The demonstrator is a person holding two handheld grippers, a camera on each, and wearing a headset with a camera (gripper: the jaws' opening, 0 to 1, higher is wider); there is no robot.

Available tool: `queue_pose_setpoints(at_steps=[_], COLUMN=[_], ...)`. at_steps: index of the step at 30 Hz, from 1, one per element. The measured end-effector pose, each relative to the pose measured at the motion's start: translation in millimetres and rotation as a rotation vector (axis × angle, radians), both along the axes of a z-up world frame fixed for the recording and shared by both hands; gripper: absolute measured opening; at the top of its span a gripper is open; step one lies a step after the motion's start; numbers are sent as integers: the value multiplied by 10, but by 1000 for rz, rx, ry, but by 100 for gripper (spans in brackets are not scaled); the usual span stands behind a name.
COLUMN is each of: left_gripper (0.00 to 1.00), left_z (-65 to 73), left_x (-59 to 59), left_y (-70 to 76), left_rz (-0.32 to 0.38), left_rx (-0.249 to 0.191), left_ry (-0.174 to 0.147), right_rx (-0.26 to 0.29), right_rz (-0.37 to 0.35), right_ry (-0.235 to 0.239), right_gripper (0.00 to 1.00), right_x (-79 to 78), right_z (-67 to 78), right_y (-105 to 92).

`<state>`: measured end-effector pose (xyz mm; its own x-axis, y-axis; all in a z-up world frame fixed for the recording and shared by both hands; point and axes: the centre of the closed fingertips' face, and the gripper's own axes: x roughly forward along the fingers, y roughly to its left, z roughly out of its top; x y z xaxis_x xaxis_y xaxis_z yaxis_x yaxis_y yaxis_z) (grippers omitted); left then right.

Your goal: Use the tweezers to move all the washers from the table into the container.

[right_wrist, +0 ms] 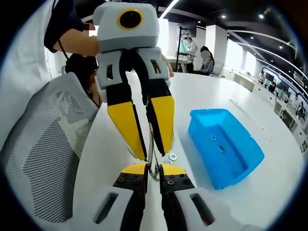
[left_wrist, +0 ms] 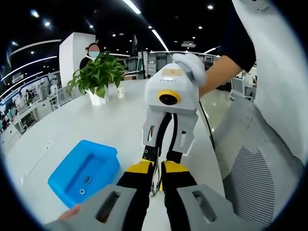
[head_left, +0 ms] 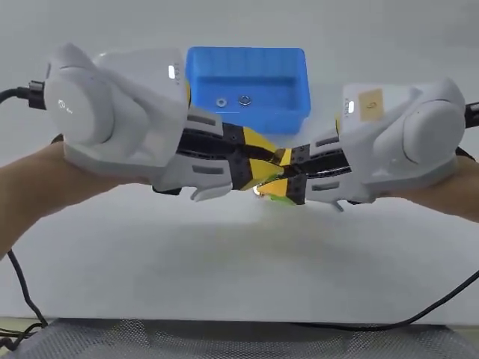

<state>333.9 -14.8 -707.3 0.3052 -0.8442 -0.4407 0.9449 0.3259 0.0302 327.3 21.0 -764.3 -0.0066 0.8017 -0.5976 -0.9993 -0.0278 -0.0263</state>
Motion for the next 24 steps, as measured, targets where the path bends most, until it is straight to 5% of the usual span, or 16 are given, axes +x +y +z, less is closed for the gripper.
queue_pose_setpoints(at_steps=[7,24], left_gripper=[16,19], left_z=[16,45], left_x=[4,36], left_y=[19,357], left_rz=[4,91], left_rx=[5,9], left_ry=[0,-6], right_rx=[0,-7], right_rz=[-4,2], right_ry=[0,-12], right_gripper=[10,10], right_x=[14,50], right_z=[23,178], right_y=[11,38])
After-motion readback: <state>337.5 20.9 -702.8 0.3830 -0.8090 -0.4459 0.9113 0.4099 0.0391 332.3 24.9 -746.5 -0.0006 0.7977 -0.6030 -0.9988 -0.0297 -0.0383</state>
